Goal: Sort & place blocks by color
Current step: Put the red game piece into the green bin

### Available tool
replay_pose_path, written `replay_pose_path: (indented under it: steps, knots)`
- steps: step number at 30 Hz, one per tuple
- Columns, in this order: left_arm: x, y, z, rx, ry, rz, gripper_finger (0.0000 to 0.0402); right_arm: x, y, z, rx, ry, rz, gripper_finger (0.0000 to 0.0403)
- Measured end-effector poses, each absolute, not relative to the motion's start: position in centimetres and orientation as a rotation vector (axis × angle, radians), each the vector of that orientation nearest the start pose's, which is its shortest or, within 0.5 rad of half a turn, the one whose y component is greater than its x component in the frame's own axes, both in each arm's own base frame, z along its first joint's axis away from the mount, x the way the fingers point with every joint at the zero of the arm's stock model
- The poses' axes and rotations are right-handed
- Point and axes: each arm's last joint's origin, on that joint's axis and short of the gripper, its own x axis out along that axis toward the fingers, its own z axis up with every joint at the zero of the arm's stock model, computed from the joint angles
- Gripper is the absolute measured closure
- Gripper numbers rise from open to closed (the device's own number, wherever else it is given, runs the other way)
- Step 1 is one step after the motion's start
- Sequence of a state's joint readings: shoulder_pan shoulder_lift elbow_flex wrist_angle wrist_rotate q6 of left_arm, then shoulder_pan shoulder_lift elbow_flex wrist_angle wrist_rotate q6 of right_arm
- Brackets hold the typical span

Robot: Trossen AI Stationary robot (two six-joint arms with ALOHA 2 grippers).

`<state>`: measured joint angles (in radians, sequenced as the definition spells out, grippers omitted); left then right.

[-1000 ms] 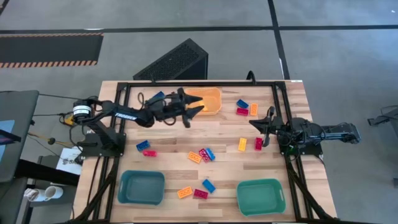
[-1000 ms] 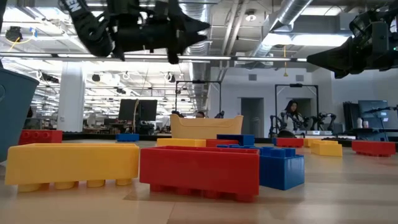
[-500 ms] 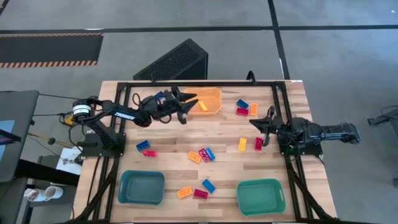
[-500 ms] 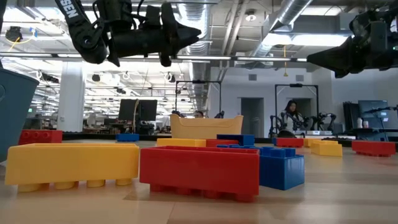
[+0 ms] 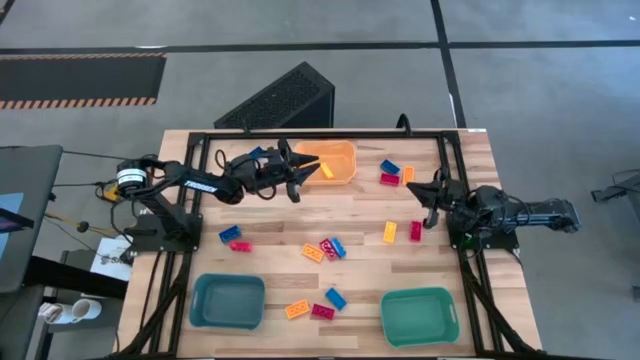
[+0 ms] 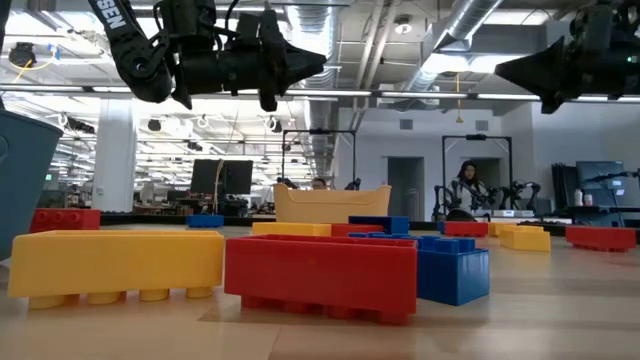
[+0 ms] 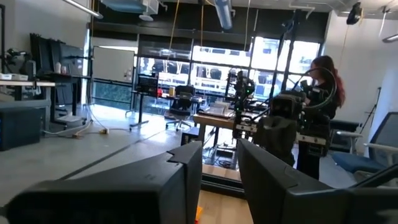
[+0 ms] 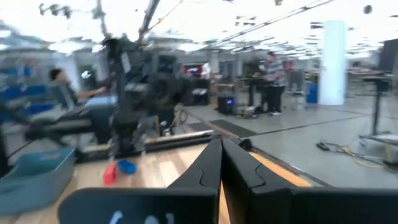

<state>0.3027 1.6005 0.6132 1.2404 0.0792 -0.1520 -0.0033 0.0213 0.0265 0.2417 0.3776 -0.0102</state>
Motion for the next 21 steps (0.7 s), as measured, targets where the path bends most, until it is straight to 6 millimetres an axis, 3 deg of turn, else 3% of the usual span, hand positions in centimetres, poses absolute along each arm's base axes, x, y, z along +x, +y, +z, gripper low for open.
replay_pose_path:
  steps: [7,16,21]
  knots:
    - [29.3,8.9,22.0,-0.104,-0.264,0.199,0.0315,8.9,-1.3,20.6,0.031,-0.189,-0.414,0.0328]
    - [29.4,8.9,21.9,-0.108,-0.249,0.208,0.0315,8.9,-1.4,23.0,0.164,0.057,-0.431,0.0215]
    - [29.4,9.0,21.9,-0.109,-0.25,0.213,0.0315,9.5,-1.4,24.5,0.223,0.186,-0.46,0.0204]
